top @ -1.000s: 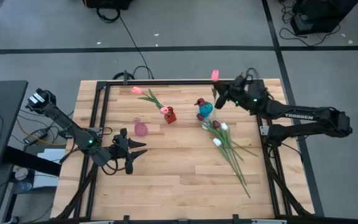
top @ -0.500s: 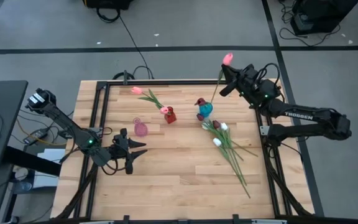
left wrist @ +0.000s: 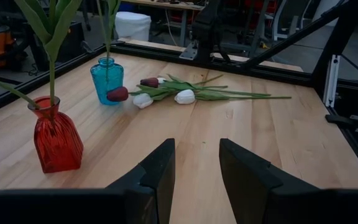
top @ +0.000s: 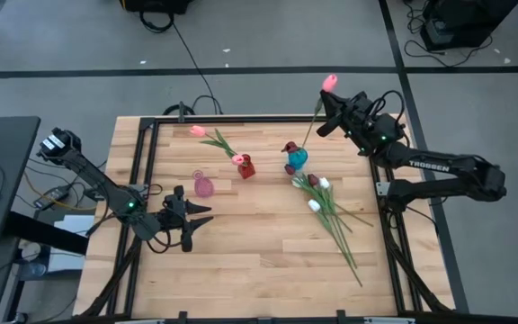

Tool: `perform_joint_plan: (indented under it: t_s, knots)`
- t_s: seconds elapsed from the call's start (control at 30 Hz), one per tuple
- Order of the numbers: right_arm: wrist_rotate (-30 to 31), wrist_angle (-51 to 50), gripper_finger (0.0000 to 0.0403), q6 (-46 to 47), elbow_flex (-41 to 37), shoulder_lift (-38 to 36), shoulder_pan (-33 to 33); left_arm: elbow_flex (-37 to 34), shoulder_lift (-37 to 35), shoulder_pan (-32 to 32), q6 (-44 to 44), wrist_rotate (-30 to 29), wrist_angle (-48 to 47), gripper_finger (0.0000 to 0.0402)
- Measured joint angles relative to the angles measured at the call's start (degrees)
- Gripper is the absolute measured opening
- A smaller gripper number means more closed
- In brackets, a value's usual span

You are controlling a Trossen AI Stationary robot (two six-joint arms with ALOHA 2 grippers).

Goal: Sort flowers into vase by color
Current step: Put the pink tulip into the blue vase, then put the pink tulip into the red vase

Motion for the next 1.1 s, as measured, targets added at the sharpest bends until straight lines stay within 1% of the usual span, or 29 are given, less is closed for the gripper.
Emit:
perform_joint_plan:
  t_s: [0.3, 0.4, 0.5, 0.6, 0.7, 0.8, 0.97, 1.1]
  knots:
    - [-0.6, 2.4, 0.0020, -0.1, 0.0, 4.9, 0.1, 0.0, 0.0, 0.0, 0.0, 0.0, 0.0, 0.0131]
    - [-2.2, 3.2, 0.0020, -0.2, 0.0, 6.5, 0.1, 0.0, 0.0, 0.0, 0.0, 0.0, 0.0, 0.0131]
    - [-6.3, 1.8, 0.0026, -0.6, 0.0, 7.6, 0.1, 0.0, 0.0, 0.0, 0.0, 0.0, 0.0, 0.0131]
    - [-10.7, -4.1, 0.0039, -1.1, 0.0, 7.7, 0.1, 0.0, 0.0, 0.0, 0.0, 0.0, 0.0, 0.0131]
    - [-12.6, -12.1, 0.0056, -1.1, 0.0, 7.4, 0.2, 0.0, 0.0, 0.0, -0.1, 0.0, 0.0, 0.0131]
    - [-14.4, -17.0, 0.0075, -1.8, 0.0, 6.7, 0.4, 0.0, 0.0, 0.0, -0.1, 0.1, 0.0, 0.0131]
    - [-14.5, -23.0, 0.0105, -3.2, 0.0, 4.3, 1.5, 0.0, 0.0, 0.0, -0.5, 0.2, 0.0, 0.0131]
    - [-13.4, -27.8, 0.0118, -3.5, 0.0, 1.8, 2.3, 0.0, 0.0, 0.0, -0.6, 0.6, 0.0, 0.0131]
